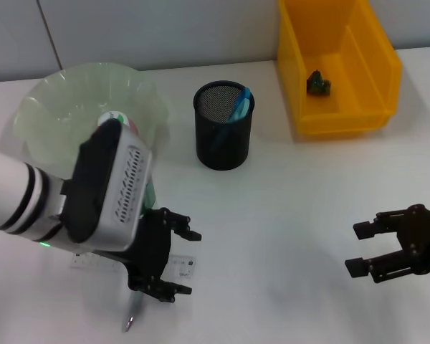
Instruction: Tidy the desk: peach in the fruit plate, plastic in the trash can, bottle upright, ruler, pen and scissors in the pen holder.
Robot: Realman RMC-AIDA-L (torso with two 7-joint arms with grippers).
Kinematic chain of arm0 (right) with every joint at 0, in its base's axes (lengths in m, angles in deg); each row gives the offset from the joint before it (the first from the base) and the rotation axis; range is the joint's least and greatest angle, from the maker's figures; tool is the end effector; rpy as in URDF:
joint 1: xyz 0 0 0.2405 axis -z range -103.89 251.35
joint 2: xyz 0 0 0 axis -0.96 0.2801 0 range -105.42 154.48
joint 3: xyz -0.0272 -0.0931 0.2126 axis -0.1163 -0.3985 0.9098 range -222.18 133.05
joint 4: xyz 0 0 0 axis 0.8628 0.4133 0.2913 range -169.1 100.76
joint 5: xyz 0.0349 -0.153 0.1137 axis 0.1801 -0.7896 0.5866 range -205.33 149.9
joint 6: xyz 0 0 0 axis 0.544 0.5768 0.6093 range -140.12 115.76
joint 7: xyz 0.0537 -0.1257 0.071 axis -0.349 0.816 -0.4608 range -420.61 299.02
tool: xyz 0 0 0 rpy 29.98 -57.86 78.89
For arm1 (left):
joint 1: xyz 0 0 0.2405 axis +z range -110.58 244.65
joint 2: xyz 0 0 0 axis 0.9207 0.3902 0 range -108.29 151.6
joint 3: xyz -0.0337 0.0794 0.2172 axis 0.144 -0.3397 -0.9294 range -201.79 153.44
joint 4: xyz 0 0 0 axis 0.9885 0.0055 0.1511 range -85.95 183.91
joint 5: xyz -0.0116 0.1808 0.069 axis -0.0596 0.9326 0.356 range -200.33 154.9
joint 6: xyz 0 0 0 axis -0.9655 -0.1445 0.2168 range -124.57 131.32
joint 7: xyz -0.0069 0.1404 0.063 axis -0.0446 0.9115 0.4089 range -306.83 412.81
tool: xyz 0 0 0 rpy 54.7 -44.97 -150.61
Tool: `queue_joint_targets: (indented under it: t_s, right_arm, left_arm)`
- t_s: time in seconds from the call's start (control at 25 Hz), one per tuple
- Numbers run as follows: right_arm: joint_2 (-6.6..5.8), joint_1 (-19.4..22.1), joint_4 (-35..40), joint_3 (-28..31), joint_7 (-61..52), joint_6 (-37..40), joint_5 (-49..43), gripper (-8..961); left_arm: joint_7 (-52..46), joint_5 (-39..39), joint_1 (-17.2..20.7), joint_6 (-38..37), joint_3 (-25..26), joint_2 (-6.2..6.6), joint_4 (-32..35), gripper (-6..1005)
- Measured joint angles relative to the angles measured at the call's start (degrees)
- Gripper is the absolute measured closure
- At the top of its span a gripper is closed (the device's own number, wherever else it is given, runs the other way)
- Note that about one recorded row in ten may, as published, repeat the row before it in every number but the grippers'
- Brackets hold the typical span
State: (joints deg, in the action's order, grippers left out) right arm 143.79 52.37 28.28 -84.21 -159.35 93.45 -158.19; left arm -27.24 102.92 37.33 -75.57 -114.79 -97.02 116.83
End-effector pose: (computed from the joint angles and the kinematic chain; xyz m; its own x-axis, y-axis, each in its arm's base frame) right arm 0.2627 0.2581 0.0481 0.7985 -0.5607 -0.2190 -0.5874 -0.8054 -0.0798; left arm -0.1671 0.2937 -0.0606 0.9172 -0.3688 -0.1507 -0.3692 -0.9290 0.0260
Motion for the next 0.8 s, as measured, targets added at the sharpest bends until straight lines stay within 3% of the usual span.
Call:
queue_joint_targets:
  t_s: [0.48,0.8]
  right_arm:
    - [-0.11,-0.6,-1.7,-0.1,-0.1,0.0,-0.5,114]
    - [-0.16,-0.6,-2.2,-1.1,-0.3,-0.8,-0.8,114]
  left_arm:
    - [-4.4,5.1,-5.7,0.1,-1.8,-0.39,-2.3,222]
    - [-5.3,6.3,-6.5,-0.2,-2.7,-0.42,-3.2,222]
